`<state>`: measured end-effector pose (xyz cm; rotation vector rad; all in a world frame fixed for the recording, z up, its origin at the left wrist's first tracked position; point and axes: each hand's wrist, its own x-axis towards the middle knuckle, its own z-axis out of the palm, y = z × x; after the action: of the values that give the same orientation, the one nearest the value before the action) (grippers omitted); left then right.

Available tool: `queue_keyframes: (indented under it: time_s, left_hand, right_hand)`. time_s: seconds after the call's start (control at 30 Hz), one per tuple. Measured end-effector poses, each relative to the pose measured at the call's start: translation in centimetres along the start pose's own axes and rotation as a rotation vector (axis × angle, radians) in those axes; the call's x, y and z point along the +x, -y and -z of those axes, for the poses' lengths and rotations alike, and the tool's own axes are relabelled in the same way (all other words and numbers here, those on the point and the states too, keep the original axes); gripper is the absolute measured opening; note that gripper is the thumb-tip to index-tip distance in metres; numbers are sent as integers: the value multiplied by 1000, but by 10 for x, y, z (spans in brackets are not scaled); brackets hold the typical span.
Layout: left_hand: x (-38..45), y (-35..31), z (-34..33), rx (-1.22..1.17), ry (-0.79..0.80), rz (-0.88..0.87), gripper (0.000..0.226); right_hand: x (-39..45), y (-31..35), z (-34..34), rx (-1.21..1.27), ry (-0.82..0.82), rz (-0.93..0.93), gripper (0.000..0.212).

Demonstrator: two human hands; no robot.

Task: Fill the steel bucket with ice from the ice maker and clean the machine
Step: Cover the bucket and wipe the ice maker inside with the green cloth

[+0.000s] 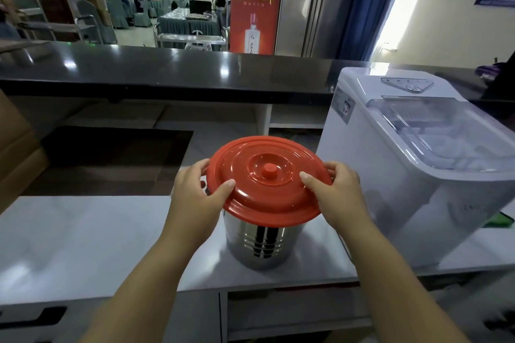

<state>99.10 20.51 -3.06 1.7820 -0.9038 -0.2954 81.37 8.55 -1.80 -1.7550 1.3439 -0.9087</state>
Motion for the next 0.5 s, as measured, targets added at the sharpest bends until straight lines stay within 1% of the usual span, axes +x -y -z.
queue_keyframes:
  time_s: [0.1, 0.2, 0.3, 0.37, 0.4, 0.43, 0.5]
  left_hand:
    - [4, 9, -1, -2, 18, 63, 55]
    - [6, 12, -1, -101, 90, 120, 59]
    - [7, 14, -1, -203, 173, 156, 57]
    - [7, 14, -1, -240, 218, 169, 50]
    - [7, 15, -1, -249, 232, 165, 42]
    - [7, 15, -2, -257, 238, 157, 34]
    - [7, 15, -2, -283, 238, 139, 26]
  right_hand:
    - [4, -4, -2, 41, 23, -29, 53]
    - [5, -4, -4, 127, 60, -72, 50]
    - [5, -4, -5, 205, 73, -86, 48]
    - [5, -4, -5, 236, 64, -90, 46]
    - [4, -5, -5, 254, 57, -93, 46]
    - [4, -5, -6, 270, 50, -93, 45]
    - [3, -5, -6, 276, 39, -81, 45]
